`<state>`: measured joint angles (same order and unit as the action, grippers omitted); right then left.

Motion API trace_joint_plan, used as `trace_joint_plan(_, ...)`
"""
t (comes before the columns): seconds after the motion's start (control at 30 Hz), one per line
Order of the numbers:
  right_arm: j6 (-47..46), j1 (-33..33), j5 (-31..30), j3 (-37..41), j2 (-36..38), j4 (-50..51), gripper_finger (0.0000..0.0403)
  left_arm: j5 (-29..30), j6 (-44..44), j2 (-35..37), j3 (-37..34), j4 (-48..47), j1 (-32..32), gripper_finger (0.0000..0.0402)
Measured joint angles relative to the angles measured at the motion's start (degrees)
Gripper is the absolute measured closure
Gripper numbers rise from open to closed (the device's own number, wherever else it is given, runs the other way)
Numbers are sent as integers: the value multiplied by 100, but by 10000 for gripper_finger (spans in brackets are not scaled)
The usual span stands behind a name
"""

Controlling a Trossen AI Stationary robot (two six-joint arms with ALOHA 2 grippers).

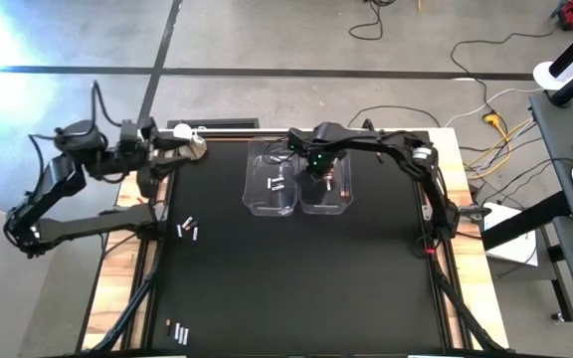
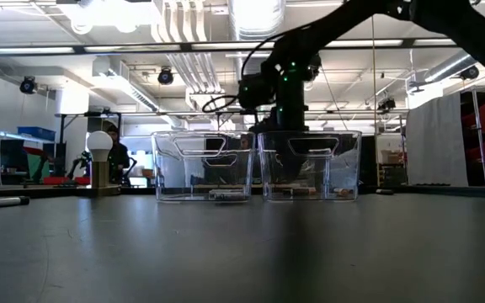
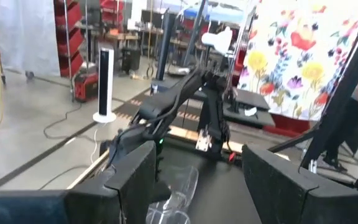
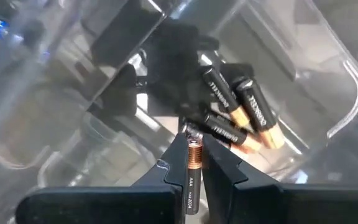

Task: Sort batteries
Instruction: Put the brown battery into the right transparent bin

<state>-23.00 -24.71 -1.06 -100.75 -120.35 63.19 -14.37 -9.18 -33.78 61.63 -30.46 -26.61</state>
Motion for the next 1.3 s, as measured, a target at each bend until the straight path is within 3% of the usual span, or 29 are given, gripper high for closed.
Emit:
trace_joint_plan(0.2,562,-56,202,15,-200,0,380,45,-37,190,0,-44,0,186)
trace_joint_plan(0.4,535,-55,263,24,-299,24,371,341,-36,184,-7,-324,0,186)
trace_joint_plan(0.57,340,-44,251,10,-167,84,315,348,-15,207,-7,-398,0,186)
trace_joint_plan(0.7,-28,-44,191,-109,349,244,257,364,107,235,2,-389,0,186)
trace_joint_plan(0.9,-1088,-275,-878,-40,1465,867,208,717,229,223,7,-380,0,186)
trace_joint_plan(1.0,-1586,-708,-1264,204,1974,1137,208,709,299,158,7,-377,0,186)
trace_joint_plan(1.3,-1650,-1919,-1174,1881,2427,929,227,632,419,-180,7,-374,0,186)
